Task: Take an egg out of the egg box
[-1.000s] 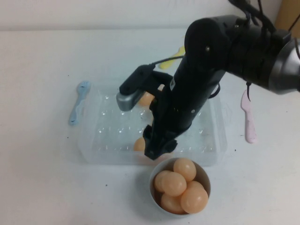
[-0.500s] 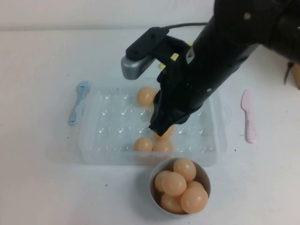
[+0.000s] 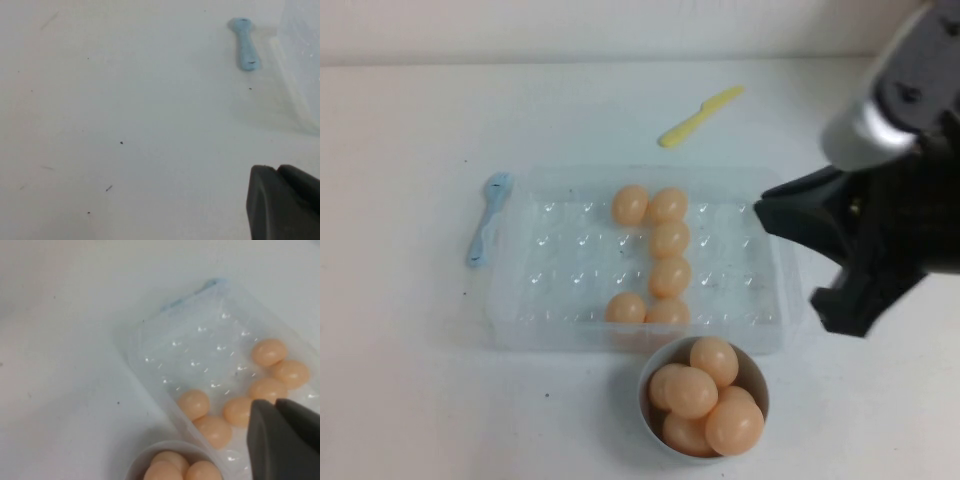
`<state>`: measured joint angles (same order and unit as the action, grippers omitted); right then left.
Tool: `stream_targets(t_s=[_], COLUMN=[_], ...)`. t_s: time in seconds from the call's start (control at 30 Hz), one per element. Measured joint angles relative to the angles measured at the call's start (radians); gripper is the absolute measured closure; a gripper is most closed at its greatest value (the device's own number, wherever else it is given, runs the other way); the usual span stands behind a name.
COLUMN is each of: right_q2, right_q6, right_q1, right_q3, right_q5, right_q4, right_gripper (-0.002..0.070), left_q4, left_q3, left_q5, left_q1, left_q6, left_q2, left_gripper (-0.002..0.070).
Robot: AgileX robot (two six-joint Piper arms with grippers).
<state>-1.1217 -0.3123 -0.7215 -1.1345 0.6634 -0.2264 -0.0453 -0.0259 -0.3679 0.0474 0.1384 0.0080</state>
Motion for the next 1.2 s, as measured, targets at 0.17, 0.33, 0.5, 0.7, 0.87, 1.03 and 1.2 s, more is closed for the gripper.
stream_targets(t_s=[0.17, 0.33, 0.5, 0.7, 0.87, 1.03, 1.2], right_q2=[0.202, 0.341, 0.458, 0.570, 0.630, 0.653, 0.654], right_q6=[0.000, 0.000, 0.000, 0.000, 0.000, 0.013, 0.024], right_q1=[0.000, 0.000, 0.000, 0.000, 0.000, 0.000, 0.000], right_q3=[0.159, 0.254, 0.298, 0.311, 0.311, 0.311, 0.341], right_q5=[-0.099, -0.114, -0.114, -0.002, 0.125, 0.134, 0.132], right_q4=[0.000, -0.002, -0.004, 0.029, 0.113, 0.123, 0.123], right_gripper=[0.0694, 0.0694, 0.0694, 0.0694, 0.0694, 0.0694, 0.0694], left_q4=[0.000, 0.000, 0.000, 0.000, 0.000, 0.000, 0.000], left_q3=[0.000, 0.000, 0.000, 0.000, 0.000, 0.000, 0.000], left_q5=[0.000, 0.000, 0.000, 0.000, 0.000, 0.000, 0.000], left_q1=[0.000, 0.000, 0.000, 0.000, 0.000, 0.000, 0.000], left_q6=[0.000, 0.000, 0.000, 0.000, 0.000, 0.000, 0.000], left_q2=[0.000, 0.000, 0.000, 0.000, 0.000, 0.000, 0.000], left_gripper=[0.0680, 0.0680, 0.0680, 0.0680, 0.0680, 0.0680, 0.0680])
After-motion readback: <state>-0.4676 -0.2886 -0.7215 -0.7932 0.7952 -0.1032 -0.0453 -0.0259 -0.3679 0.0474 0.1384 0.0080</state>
